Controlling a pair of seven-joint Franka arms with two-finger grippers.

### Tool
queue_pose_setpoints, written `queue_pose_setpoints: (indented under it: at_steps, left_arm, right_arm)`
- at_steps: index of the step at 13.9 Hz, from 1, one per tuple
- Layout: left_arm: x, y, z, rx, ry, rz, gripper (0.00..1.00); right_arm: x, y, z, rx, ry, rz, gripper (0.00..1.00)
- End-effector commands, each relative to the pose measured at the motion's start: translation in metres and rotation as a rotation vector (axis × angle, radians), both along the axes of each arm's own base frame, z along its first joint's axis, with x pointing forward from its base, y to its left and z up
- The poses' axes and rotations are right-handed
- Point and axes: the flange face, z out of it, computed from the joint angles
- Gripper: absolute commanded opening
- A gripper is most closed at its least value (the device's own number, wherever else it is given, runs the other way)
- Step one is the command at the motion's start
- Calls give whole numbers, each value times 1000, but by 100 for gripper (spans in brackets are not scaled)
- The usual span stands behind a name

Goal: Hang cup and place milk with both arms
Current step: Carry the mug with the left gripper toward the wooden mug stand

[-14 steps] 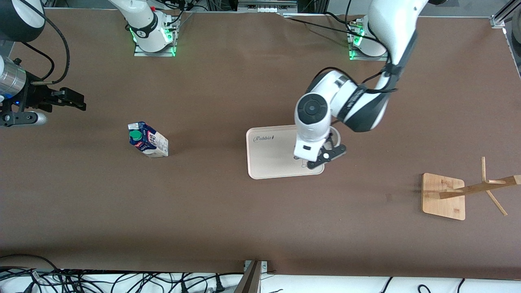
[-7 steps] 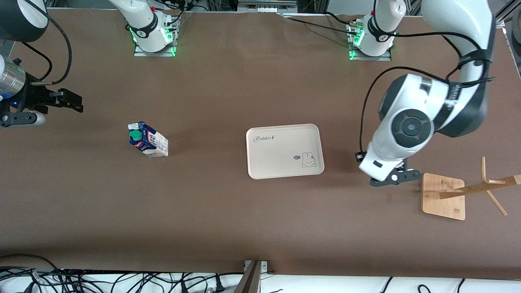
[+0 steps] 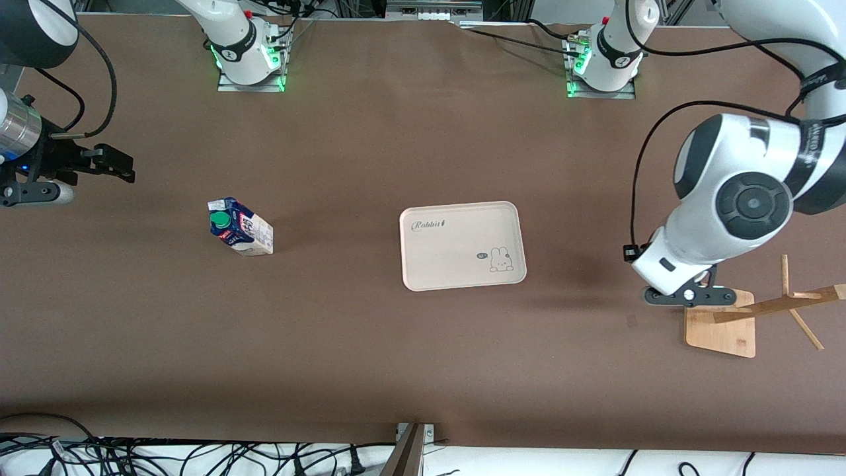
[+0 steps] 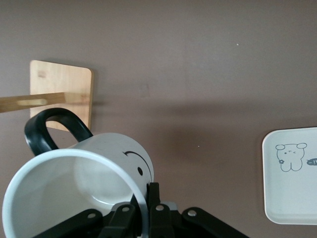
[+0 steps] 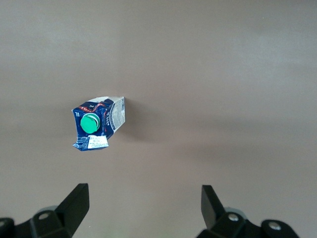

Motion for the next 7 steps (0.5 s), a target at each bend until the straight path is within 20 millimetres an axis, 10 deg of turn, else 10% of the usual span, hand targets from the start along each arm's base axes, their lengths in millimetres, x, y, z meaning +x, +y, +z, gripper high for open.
queue_pose_setpoints:
  at_steps: [1, 7]
  left_arm:
    - [-23, 13, 51, 24, 7, -22, 0]
    - [-29, 101, 69, -76, 67, -79, 0]
  right_arm:
    - [-3, -2, 7, -9, -15, 10, 100]
    - [-4, -1, 8, -7, -15, 12, 100]
